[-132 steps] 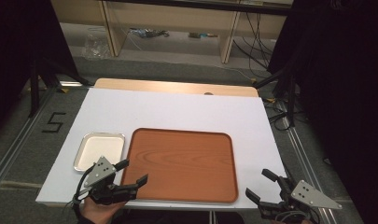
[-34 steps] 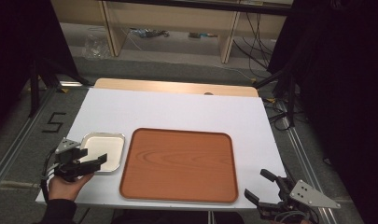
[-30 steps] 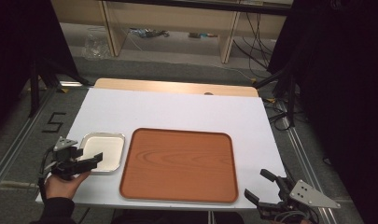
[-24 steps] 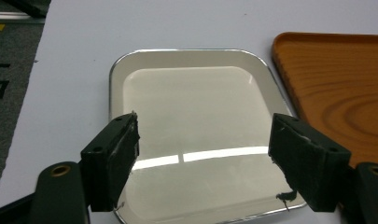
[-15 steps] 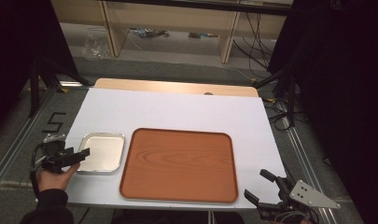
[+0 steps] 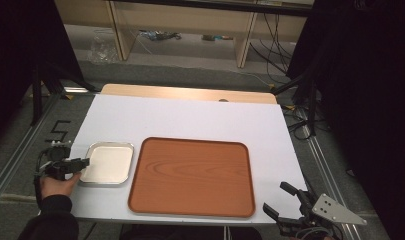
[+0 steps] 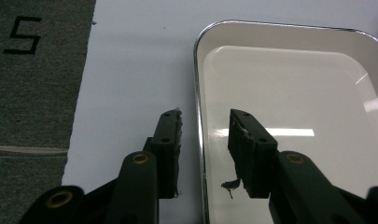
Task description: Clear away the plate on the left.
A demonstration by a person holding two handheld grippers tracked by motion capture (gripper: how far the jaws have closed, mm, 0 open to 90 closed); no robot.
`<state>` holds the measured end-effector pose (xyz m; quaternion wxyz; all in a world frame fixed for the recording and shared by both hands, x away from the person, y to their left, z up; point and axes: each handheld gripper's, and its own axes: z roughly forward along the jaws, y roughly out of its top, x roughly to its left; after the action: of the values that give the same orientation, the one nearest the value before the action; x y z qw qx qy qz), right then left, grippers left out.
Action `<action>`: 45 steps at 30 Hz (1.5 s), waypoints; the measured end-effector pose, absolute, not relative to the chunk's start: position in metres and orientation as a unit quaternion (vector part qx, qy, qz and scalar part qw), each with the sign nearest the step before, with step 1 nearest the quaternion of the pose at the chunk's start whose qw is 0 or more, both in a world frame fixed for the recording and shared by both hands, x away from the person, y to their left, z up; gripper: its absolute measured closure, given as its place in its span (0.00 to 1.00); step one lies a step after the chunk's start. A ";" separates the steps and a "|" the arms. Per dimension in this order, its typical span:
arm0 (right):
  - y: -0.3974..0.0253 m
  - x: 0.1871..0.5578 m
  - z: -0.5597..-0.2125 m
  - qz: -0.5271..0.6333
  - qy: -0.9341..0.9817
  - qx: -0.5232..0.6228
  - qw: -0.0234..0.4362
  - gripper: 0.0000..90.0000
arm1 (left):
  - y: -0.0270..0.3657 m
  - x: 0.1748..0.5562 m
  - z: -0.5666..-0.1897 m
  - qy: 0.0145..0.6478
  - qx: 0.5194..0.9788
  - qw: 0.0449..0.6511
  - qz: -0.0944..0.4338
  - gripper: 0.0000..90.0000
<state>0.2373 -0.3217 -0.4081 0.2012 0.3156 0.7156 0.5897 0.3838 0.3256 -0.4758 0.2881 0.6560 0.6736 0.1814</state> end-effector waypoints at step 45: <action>-0.320 0.238 -0.410 0.595 0.710 0.318 0.202 0.17 | 0.351 0.393 -0.482 0.711 0.572 0.395 0.103 0.98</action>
<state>0.2377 -0.3202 -0.4096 0.2022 0.3181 0.7096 0.5953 0.3927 0.3512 -0.4815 0.3952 0.5725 0.7109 0.1035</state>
